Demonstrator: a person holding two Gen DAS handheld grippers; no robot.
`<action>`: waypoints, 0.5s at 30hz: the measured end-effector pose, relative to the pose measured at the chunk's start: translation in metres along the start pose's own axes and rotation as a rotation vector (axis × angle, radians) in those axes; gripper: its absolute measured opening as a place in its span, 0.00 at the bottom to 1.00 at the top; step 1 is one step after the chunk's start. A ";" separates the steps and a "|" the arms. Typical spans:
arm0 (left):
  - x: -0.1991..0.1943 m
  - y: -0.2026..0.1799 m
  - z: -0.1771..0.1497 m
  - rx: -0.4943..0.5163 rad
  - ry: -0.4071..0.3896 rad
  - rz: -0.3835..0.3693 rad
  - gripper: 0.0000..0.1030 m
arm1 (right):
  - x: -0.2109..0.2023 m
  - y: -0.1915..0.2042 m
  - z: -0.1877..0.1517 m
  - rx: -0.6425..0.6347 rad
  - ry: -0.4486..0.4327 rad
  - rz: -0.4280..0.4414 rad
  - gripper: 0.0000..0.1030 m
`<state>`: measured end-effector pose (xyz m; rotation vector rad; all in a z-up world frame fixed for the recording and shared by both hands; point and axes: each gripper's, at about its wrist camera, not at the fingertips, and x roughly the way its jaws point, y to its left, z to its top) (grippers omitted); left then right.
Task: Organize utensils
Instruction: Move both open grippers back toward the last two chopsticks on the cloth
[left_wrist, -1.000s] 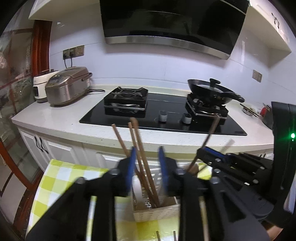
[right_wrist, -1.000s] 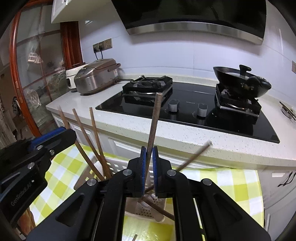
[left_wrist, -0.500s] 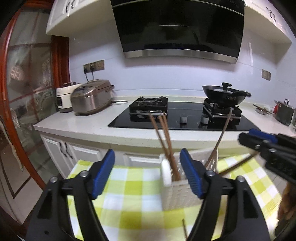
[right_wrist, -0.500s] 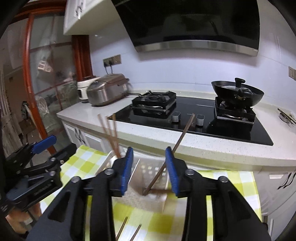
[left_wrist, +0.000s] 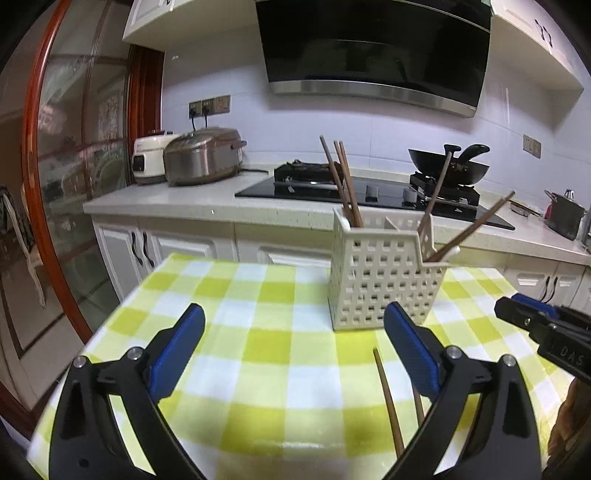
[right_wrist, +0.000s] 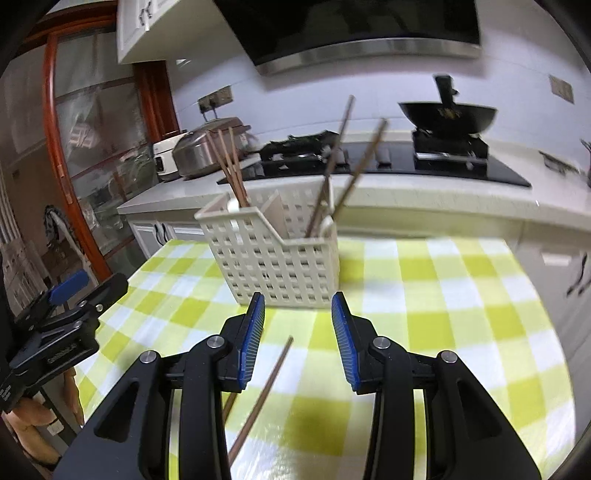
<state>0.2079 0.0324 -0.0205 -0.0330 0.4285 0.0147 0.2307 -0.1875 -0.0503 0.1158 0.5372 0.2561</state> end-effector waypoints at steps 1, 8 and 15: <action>0.001 0.000 -0.004 -0.006 0.002 -0.008 0.92 | 0.000 0.000 -0.007 0.001 0.000 -0.010 0.37; 0.017 -0.009 -0.029 0.021 0.016 -0.022 0.92 | 0.023 0.004 -0.040 0.003 0.071 -0.030 0.37; 0.027 -0.013 -0.035 0.075 0.033 -0.013 0.92 | 0.042 0.016 -0.046 -0.024 0.140 -0.049 0.37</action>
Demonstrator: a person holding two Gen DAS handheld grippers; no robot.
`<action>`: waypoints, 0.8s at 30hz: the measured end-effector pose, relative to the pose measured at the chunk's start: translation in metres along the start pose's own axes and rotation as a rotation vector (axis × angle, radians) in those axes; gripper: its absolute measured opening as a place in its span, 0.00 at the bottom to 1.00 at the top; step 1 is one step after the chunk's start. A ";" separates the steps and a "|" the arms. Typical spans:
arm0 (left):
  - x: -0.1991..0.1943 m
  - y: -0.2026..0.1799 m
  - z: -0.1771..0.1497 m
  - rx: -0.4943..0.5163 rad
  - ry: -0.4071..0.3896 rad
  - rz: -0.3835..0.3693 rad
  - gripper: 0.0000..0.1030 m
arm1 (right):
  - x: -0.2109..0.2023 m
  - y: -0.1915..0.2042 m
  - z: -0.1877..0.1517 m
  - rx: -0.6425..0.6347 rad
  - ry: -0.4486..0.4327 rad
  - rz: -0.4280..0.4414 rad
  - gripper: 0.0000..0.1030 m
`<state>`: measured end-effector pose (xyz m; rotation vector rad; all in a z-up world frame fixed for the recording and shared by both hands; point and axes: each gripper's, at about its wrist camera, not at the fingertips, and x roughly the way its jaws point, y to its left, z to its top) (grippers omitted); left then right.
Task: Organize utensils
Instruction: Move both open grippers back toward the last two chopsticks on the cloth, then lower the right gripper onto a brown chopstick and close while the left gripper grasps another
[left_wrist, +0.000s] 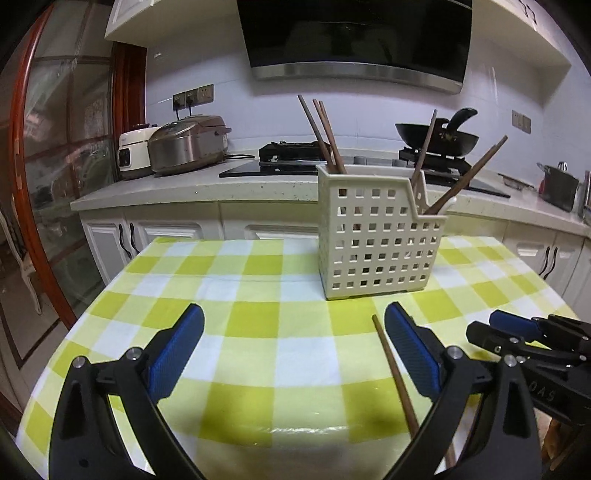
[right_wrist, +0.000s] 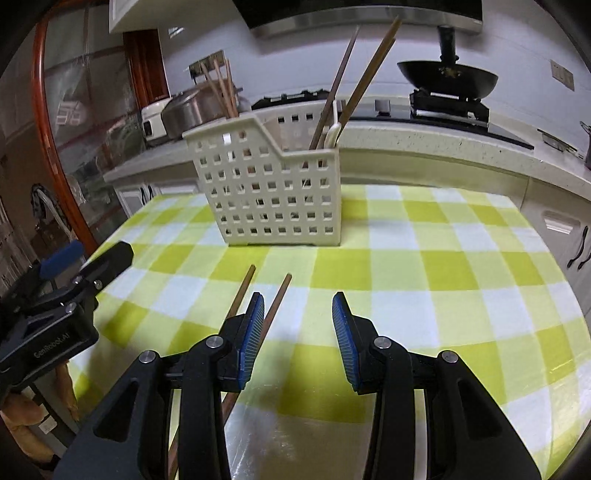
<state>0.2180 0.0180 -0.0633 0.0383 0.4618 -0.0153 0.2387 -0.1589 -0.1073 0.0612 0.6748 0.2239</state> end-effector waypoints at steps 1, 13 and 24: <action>0.003 0.000 -0.002 0.004 0.013 0.004 0.92 | 0.004 0.001 -0.001 0.000 0.018 -0.004 0.37; 0.015 0.018 -0.009 -0.069 0.099 0.014 0.92 | 0.030 0.011 -0.003 0.011 0.140 0.011 0.37; 0.008 0.029 -0.009 -0.116 0.083 0.017 0.92 | 0.049 0.033 -0.003 -0.030 0.198 -0.039 0.35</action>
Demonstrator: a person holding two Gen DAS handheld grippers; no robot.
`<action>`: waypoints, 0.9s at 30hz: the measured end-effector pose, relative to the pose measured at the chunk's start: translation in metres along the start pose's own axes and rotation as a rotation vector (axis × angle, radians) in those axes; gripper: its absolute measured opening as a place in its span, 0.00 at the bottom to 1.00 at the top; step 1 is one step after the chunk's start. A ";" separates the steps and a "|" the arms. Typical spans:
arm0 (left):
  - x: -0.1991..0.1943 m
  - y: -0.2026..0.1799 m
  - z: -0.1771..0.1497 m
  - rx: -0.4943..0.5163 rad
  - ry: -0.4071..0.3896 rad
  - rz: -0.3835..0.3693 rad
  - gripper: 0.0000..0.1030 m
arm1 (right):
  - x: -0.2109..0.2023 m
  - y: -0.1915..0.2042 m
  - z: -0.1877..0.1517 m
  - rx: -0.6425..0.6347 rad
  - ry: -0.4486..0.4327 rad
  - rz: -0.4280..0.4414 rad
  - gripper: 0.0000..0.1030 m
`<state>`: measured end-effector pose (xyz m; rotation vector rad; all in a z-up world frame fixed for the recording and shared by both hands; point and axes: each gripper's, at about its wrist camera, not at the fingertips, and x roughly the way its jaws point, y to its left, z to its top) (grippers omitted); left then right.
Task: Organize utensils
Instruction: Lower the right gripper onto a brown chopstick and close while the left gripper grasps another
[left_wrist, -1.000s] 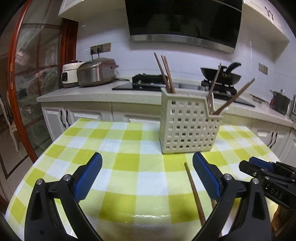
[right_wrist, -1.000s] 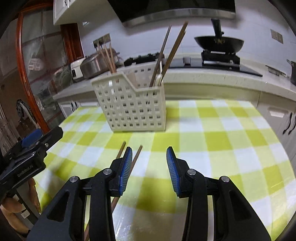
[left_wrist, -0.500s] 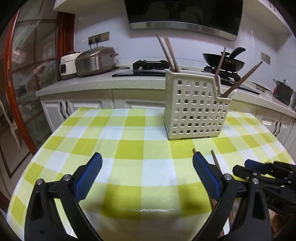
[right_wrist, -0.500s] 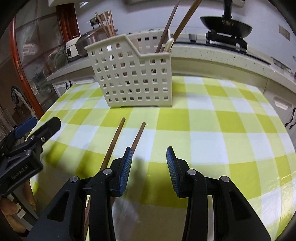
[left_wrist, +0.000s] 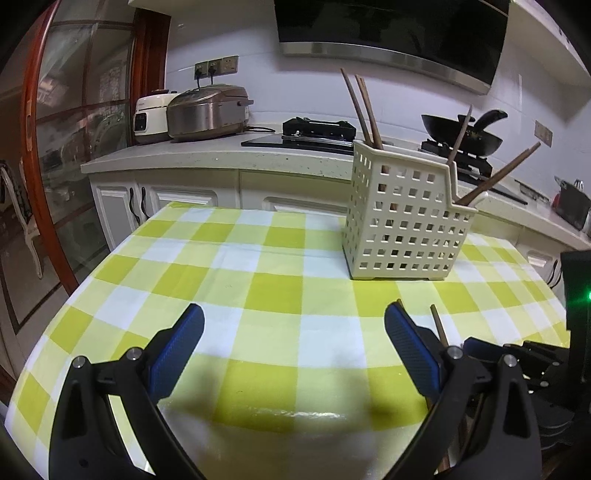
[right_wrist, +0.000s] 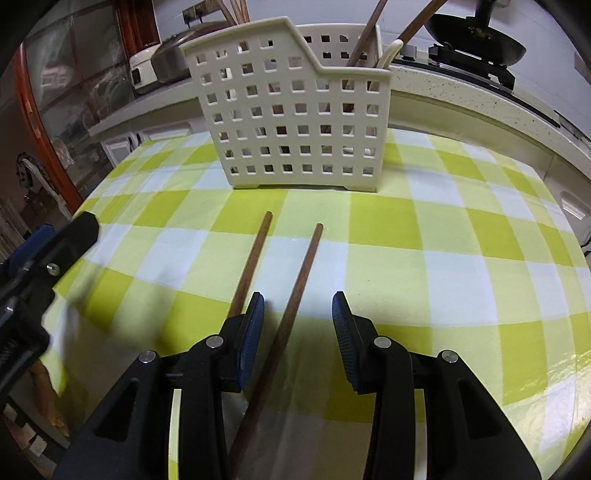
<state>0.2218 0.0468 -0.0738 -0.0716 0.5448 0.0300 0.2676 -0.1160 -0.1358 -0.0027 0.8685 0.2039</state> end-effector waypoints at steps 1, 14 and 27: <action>0.000 0.001 0.000 -0.009 0.001 -0.005 0.92 | 0.000 0.002 0.000 -0.011 0.001 -0.009 0.34; 0.005 -0.009 -0.005 0.035 0.032 -0.024 0.92 | -0.008 -0.030 -0.007 -0.020 0.004 0.005 0.07; 0.022 -0.032 -0.002 0.012 0.149 -0.146 0.81 | -0.022 -0.085 -0.016 0.054 -0.007 -0.003 0.07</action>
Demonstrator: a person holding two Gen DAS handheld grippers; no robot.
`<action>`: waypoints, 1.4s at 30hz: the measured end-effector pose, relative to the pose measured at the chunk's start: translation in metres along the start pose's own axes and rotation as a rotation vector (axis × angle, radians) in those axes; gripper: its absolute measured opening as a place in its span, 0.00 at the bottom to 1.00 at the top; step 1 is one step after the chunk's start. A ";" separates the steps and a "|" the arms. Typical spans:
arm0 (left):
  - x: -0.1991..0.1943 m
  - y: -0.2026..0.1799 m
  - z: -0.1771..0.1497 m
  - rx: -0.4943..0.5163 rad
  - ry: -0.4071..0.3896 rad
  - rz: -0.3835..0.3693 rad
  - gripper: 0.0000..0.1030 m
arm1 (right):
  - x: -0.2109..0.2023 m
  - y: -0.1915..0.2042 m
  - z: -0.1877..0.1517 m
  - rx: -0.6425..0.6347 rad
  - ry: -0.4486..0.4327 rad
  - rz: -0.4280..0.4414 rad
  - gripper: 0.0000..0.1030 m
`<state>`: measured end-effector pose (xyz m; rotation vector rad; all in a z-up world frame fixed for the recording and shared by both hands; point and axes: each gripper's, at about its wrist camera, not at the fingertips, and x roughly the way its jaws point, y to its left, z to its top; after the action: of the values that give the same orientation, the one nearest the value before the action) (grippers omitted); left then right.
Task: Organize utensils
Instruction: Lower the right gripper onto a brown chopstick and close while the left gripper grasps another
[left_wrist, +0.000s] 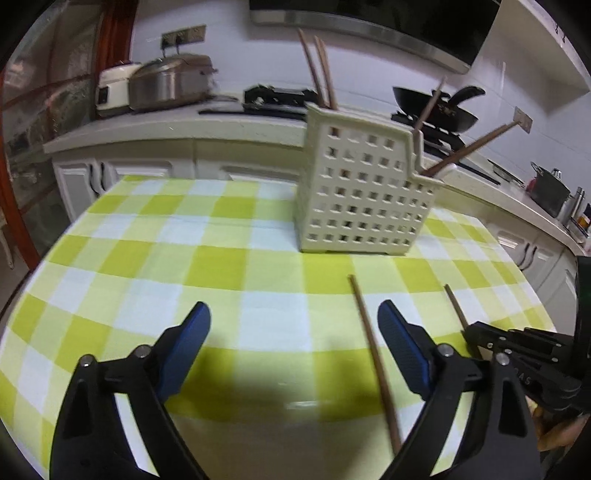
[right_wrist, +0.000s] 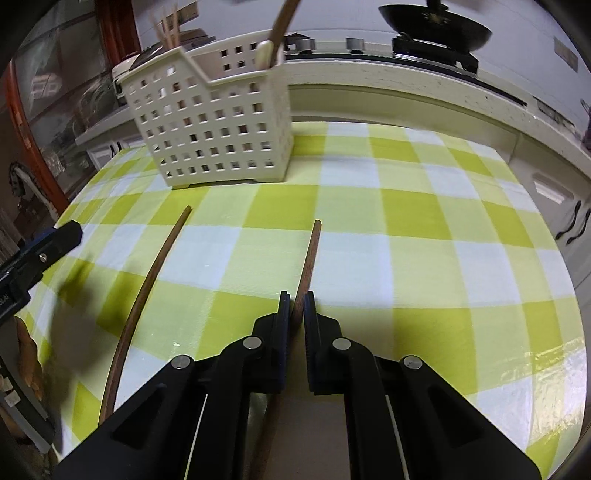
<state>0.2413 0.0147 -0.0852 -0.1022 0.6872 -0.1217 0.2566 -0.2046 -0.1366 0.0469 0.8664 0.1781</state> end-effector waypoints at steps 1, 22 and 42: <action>0.006 -0.005 0.001 -0.003 0.030 -0.010 0.74 | 0.000 -0.001 0.000 0.002 0.000 0.003 0.07; 0.067 -0.074 -0.006 0.161 0.200 0.038 0.12 | 0.001 0.001 -0.001 -0.009 0.007 0.032 0.07; 0.066 -0.082 -0.009 0.217 0.201 0.055 0.07 | 0.003 0.020 -0.002 -0.112 0.011 -0.068 0.07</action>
<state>0.2797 -0.0759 -0.1222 0.1387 0.8721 -0.1540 0.2540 -0.1841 -0.1378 -0.0881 0.8660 0.1625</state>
